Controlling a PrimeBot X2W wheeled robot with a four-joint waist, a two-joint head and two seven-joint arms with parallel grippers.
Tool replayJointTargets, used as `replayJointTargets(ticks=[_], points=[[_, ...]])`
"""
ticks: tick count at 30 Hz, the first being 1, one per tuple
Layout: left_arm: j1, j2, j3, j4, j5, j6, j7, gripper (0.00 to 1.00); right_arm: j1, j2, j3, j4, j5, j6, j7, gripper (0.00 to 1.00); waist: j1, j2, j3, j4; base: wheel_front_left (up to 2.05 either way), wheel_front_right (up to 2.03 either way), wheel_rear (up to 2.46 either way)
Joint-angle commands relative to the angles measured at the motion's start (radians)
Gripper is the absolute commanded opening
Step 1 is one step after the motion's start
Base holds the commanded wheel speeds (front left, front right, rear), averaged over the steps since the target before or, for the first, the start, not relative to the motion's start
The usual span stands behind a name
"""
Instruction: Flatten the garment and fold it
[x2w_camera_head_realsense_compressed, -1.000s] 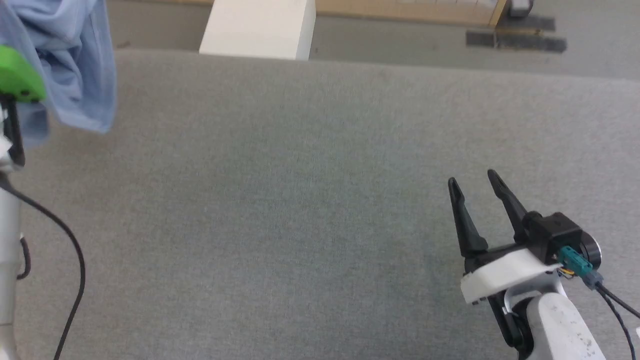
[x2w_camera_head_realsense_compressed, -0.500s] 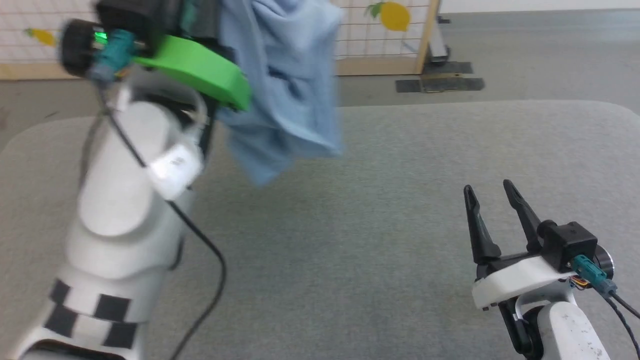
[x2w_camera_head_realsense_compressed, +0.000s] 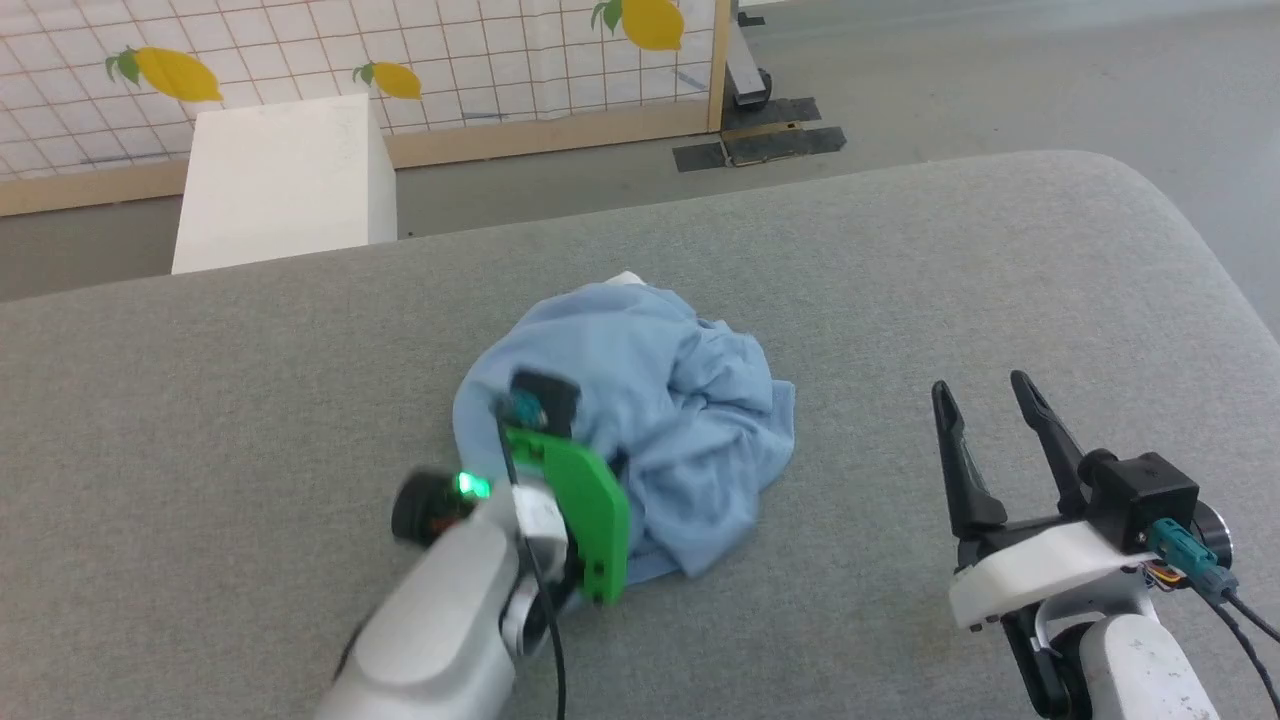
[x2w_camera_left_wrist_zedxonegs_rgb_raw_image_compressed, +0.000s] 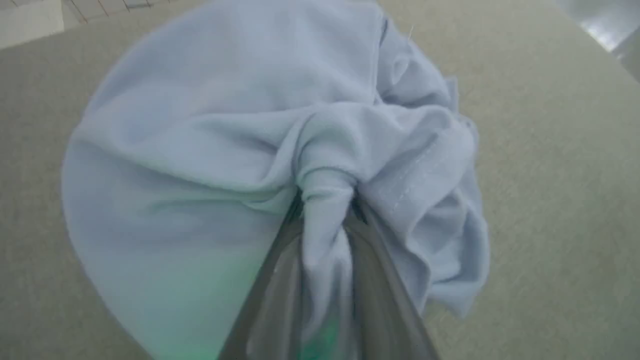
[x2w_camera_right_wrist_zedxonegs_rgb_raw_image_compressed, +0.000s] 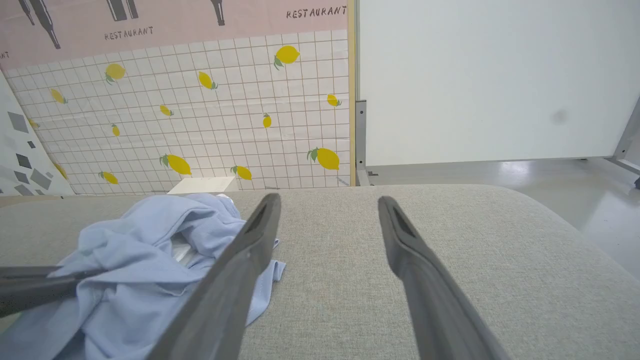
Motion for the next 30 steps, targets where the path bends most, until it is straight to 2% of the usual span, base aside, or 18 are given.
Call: replayJointTargets(ticks=[1,4,5,6,7,10,15,22,27,30], points=[[0.026,0.005,-0.012,0.019,-0.010,-0.007,0.039,0.00,0.010,0.001,0.001,-0.004,0.006,-0.002,0.003,1.00,0.0001,0.0000,-0.001,0.000,0.00,0.00,0.00],[0.061,0.009,-0.030,0.041,-0.031,-0.018,0.114,0.00,0.013,0.001,0.003,-0.004,0.004,-0.002,0.010,1.00,0.0001,0.0000,-0.008,0.012,0.00,0.00,0.00],[0.070,0.009,-0.030,0.037,-0.038,-0.017,0.124,0.20,0.014,0.001,0.005,-0.005,0.003,-0.002,0.012,1.00,0.0001,0.0000,-0.012,0.018,0.00,0.00,0.00],[0.075,0.012,-0.030,0.027,-0.041,-0.019,0.124,0.55,0.015,0.001,0.006,-0.005,0.003,-0.002,0.014,1.00,0.0001,0.0000,-0.015,0.023,0.00,0.00,0.00],[0.081,0.015,-0.023,0.011,-0.045,-0.017,0.110,1.00,0.016,0.001,0.008,-0.005,0.002,-0.002,0.016,1.00,0.0001,0.0000,-0.018,0.030,0.00,0.00,0.00],[0.093,0.025,0.016,-0.053,-0.051,-0.002,0.014,1.00,0.017,0.001,0.013,-0.007,0.003,-0.002,0.019,1.00,0.0001,0.0000,-0.027,0.045,0.00,0.00,0.00],[0.144,0.054,0.102,-0.197,-0.046,0.033,-0.213,1.00,0.022,0.001,0.017,-0.011,0.001,-0.002,0.024,1.00,0.0001,0.0000,-0.038,0.066,0.00,0.00,0.00],[0.278,0.122,0.213,-0.362,-0.012,0.130,-0.438,1.00,0.030,0.001,0.008,-0.026,-0.005,-0.002,0.030,1.00,0.0001,0.0000,-0.032,0.092,0.00,0.00,0.00],[0.347,0.143,0.309,-0.436,0.038,0.191,-0.510,1.00,0.005,0.001,-0.016,-0.030,-0.010,-0.002,0.068,1.00,0.0001,0.0000,0.012,0.126,0.00,0.00,0.00],[0.362,0.131,0.373,-0.482,0.080,0.195,-0.514,1.00,-0.045,0.001,-0.016,-0.010,-0.012,-0.002,0.128,1.00,0.0001,0.0000,0.046,0.149,0.00,0.00,0.00]])
